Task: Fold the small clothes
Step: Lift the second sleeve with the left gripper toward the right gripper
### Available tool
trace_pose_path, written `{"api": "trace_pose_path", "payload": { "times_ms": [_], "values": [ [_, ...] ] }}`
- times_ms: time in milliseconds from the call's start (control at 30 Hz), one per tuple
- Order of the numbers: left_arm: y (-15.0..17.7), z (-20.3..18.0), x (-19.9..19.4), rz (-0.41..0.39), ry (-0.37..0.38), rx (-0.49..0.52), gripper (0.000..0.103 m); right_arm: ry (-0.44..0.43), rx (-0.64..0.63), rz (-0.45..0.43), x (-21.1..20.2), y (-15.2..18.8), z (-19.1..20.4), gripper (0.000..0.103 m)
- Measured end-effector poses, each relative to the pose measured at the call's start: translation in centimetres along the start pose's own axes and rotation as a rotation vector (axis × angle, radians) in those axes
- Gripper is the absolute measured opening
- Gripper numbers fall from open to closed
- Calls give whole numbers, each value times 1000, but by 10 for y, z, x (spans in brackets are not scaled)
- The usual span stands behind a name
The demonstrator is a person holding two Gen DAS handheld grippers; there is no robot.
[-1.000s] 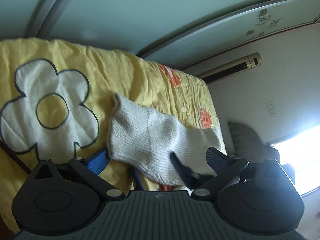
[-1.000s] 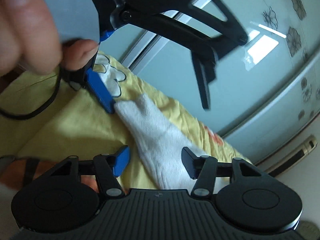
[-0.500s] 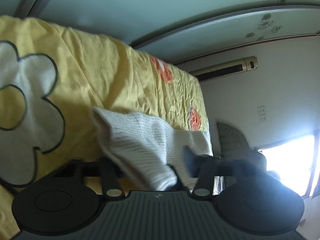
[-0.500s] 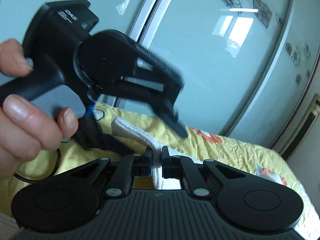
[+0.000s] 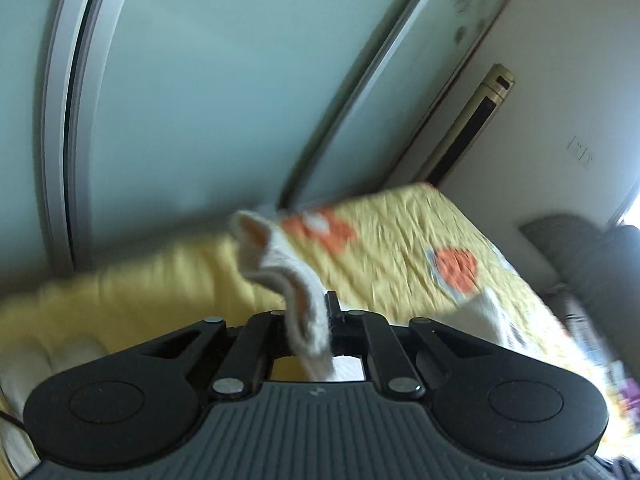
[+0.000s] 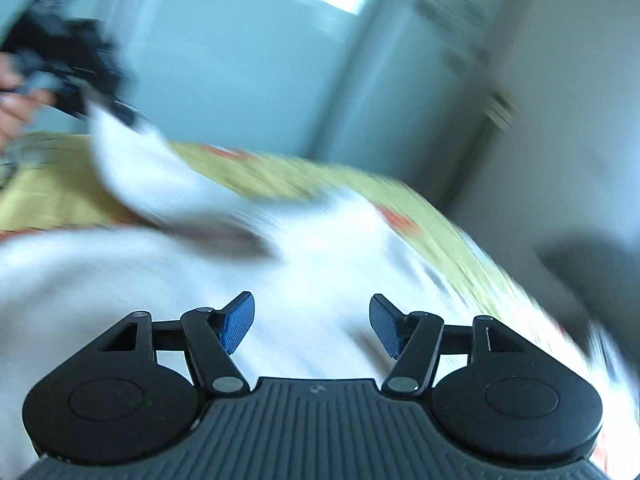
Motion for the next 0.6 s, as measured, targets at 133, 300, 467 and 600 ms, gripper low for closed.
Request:
{"api": "trace_pose_path", "payload": {
  "times_ms": [133,300,467,600],
  "values": [
    [-33,-25,-2,-114,-90,145,7,114,205,69,-7,45,-64,70],
    [-80,-62,-15,-296,-194,252,7,156,362,94,2,89,-100,70],
    [-117,-99,-27,-416,-231,254,7,115,470,83,7,108,-115,75],
    [-121,-142,-35,-472,-205,276,7,73,497,69,8,107,-122,85]
  ]
}}
Point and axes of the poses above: each gripper's, at about its wrist camera, not at the fingertips, and x roughly the way its jaws point, z to its left, y to its underside, the point moved 8 cm from there along x, roughly the way its jaws point, and after that the axes turned 2 degrees about x, right-handed, at the moved point
